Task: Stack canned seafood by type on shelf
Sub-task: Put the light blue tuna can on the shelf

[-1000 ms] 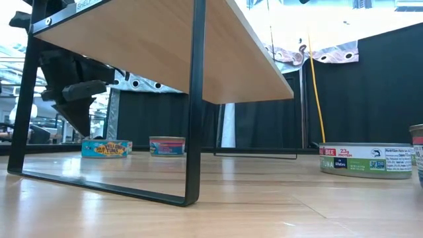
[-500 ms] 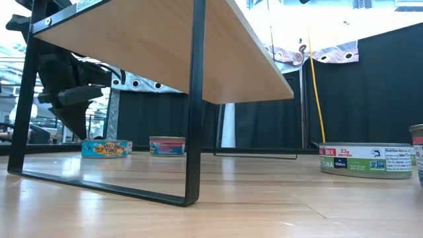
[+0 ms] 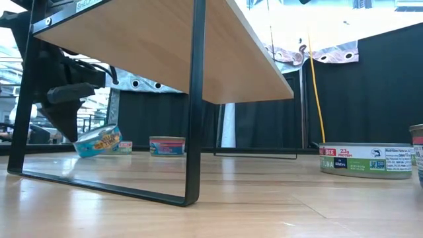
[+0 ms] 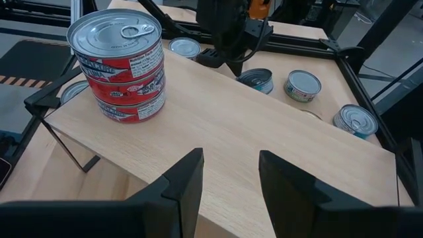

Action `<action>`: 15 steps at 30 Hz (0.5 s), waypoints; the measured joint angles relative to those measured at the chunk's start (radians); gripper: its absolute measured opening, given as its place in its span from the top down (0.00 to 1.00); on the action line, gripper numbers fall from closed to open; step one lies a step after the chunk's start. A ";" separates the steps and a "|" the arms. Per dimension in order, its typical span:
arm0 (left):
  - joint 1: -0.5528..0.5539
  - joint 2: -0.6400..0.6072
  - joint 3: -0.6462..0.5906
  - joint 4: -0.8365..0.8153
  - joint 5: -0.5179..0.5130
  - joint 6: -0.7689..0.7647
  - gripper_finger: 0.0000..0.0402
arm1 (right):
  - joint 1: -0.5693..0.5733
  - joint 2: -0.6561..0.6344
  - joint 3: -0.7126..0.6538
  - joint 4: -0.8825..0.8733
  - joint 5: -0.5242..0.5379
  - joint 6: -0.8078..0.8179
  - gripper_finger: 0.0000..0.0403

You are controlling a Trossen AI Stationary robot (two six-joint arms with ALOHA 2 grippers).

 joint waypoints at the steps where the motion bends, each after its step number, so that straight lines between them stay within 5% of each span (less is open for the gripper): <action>1: -0.006 0.000 0.000 0.000 0.001 -0.006 1.00 | 0.000 0.000 0.000 0.000 0.000 0.000 0.65; 15: -0.018 0.000 -0.045 -0.013 0.019 -0.081 1.00 | 0.002 0.000 0.000 -0.017 -0.004 0.008 0.65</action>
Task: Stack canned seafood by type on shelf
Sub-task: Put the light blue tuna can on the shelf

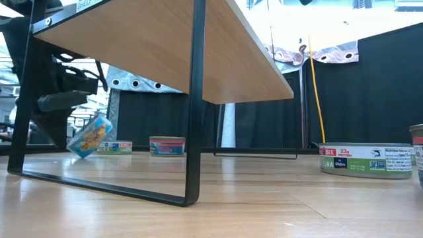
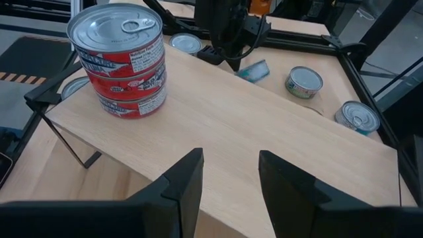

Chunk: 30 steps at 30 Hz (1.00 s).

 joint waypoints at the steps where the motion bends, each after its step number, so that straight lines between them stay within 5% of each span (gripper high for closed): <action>1: -0.003 0.000 -0.004 -0.001 0.006 -0.011 1.00 | 0.000 0.000 0.000 -0.005 0.000 0.005 0.65; 14: -0.048 0.000 0.015 0.019 0.016 -0.011 1.00 | 0.000 0.000 0.000 -0.014 0.000 0.012 0.65; 30: -0.064 -0.001 0.070 -0.003 -0.112 0.044 1.00 | 0.000 0.000 0.000 -0.014 0.000 0.009 0.65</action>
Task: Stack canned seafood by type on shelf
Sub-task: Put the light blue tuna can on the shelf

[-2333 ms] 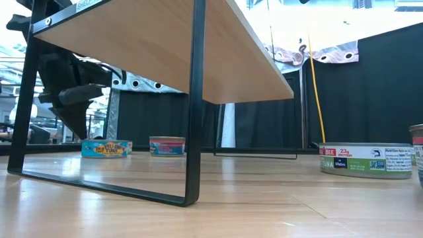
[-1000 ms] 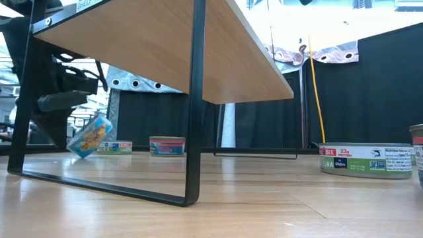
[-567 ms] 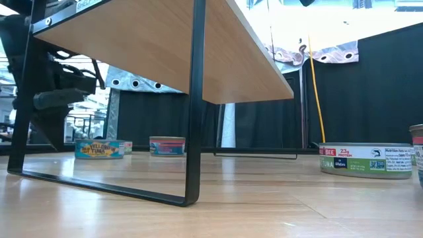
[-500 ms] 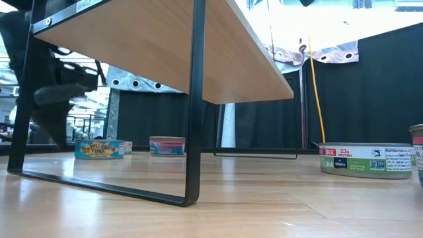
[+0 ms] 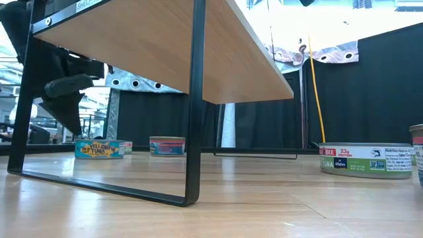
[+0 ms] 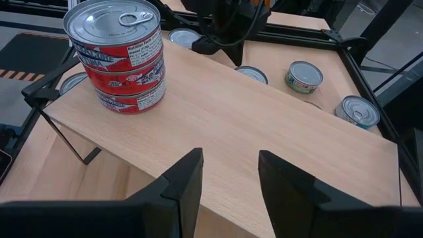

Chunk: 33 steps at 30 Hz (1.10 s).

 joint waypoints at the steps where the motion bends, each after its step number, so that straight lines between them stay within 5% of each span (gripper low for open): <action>1: 0.000 0.000 -0.002 0.001 -0.001 0.000 1.00 | 0.000 0.000 0.000 0.000 0.000 0.000 0.65; 33: -0.013 0.000 -0.069 0.090 -0.061 0.045 1.00 | 0.000 0.000 0.000 0.000 0.000 -0.008 0.65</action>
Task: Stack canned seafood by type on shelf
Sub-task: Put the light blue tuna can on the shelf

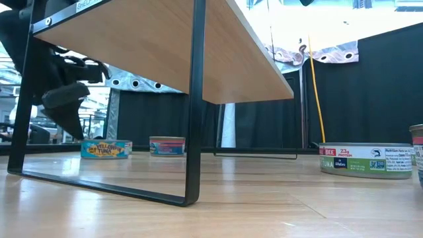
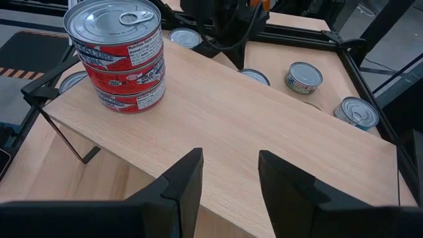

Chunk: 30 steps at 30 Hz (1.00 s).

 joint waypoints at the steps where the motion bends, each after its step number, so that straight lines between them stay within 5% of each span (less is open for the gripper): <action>1: 0.000 -0.001 -0.010 0.018 -0.003 0.000 1.00 | 0.000 0.000 0.000 0.000 0.000 0.000 0.65; 14: -0.013 0.000 -0.025 0.037 0.066 -0.020 1.00 | 0.000 0.000 0.000 0.000 0.000 0.002 0.65; 30: -0.001 0.000 0.046 0.040 -0.072 0.113 1.00 | 0.000 0.000 0.000 -0.008 0.000 0.001 0.65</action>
